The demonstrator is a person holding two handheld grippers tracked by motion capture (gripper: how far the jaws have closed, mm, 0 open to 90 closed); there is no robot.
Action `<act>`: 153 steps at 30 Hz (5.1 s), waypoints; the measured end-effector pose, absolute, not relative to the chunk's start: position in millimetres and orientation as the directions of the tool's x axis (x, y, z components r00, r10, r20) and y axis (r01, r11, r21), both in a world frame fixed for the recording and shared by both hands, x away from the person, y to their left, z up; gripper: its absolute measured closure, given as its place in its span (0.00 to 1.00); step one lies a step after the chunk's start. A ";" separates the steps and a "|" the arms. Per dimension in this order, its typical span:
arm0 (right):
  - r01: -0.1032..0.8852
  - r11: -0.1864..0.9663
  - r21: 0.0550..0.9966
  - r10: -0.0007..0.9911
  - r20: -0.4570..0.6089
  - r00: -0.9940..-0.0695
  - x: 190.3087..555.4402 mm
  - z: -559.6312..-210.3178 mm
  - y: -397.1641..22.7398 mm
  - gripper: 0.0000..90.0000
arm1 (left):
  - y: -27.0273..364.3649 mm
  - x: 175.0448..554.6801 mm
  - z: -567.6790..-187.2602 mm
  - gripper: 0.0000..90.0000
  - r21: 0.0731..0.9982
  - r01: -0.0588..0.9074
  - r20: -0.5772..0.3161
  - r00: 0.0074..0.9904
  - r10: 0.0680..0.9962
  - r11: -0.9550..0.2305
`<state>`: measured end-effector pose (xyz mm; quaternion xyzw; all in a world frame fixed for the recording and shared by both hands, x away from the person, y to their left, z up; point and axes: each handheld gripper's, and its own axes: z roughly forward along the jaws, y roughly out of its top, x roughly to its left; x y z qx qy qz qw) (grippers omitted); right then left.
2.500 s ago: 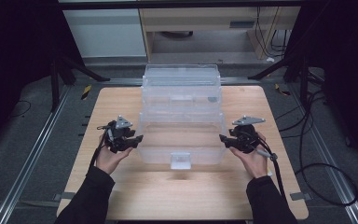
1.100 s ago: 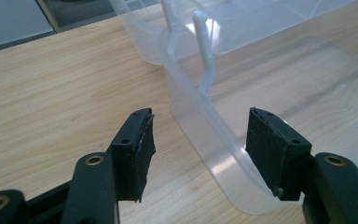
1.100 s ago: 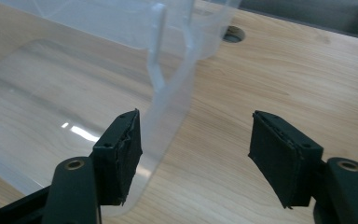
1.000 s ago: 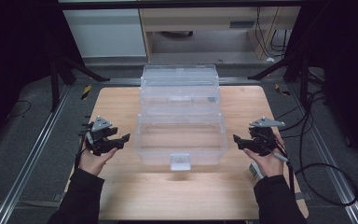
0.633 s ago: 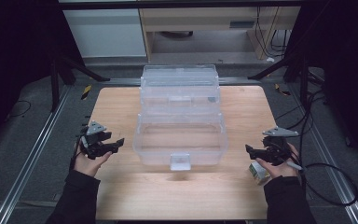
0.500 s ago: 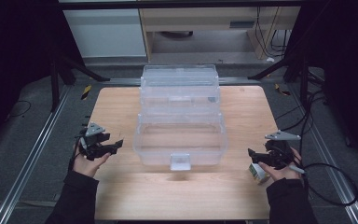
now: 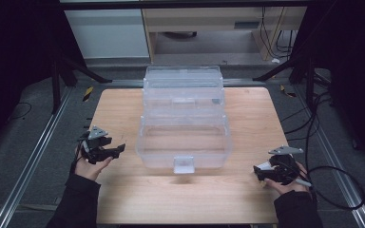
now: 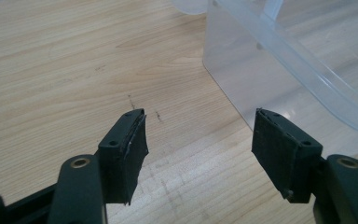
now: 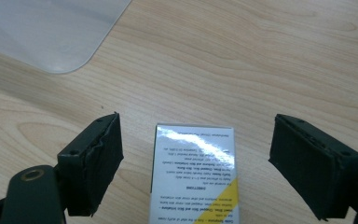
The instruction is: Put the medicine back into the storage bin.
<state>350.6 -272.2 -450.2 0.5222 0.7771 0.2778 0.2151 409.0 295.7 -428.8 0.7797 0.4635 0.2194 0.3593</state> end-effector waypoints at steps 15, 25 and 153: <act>0.767 0.340 0.545 0.924 -0.044 -0.379 351.1 -465.8 -272.9 0.31 | 295.4 412.4 -437.7 0.38 0.734 0.589 0.017 0.482 0.876 -0.338; 0.814 0.326 0.480 0.930 -0.010 -0.367 358.9 -470.8 -275.9 0.42 | 292.7 413.9 -440.9 0.39 0.718 0.597 0.024 0.491 0.871 -0.357; 0.601 0.463 0.652 0.779 0.025 -0.627 434.4 -409.6 -150.1 0.50 | 296.8 413.7 -438.8 0.45 0.733 0.592 0.012 0.482 0.876 -0.335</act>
